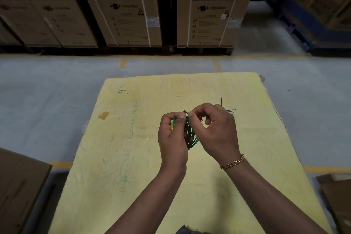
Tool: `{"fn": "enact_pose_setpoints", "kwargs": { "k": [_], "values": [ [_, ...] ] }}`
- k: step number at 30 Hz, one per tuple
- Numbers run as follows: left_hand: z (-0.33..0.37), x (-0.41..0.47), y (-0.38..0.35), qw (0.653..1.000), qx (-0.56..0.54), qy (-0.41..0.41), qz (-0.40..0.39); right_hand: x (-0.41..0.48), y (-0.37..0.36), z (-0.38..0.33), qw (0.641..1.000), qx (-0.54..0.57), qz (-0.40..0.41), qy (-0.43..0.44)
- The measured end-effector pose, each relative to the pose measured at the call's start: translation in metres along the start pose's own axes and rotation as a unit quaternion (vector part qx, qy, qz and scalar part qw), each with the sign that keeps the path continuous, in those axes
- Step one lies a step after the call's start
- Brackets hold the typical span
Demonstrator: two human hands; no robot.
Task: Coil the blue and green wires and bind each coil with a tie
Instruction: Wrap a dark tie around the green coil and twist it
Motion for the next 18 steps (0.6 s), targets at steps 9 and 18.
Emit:
{"fn": "enact_pose_setpoints", "kwargs": {
  "k": [9, 18],
  "values": [
    [0.0032, -0.0020, -0.0022, 0.998, 0.023, -0.053, 0.015, -0.0005, 0.0021, -0.0073, 0.999, -0.002, 0.041, 0.014],
    [0.0018, -0.0013, -0.0025, 0.996, 0.022, -0.082, 0.023, 0.0011, 0.0027, -0.0088, 0.999, -0.006, 0.042, 0.011]
  ]
}}
Point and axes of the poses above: each hand's wrist, its own x-axis towards the middle knuckle, its own y-axis out of the back of the hand, z = x × y, the point moved 4 cm from there along x, towards the middle knuckle, and after that the axes turned 9 degrees about z, right-handed, at the moved point
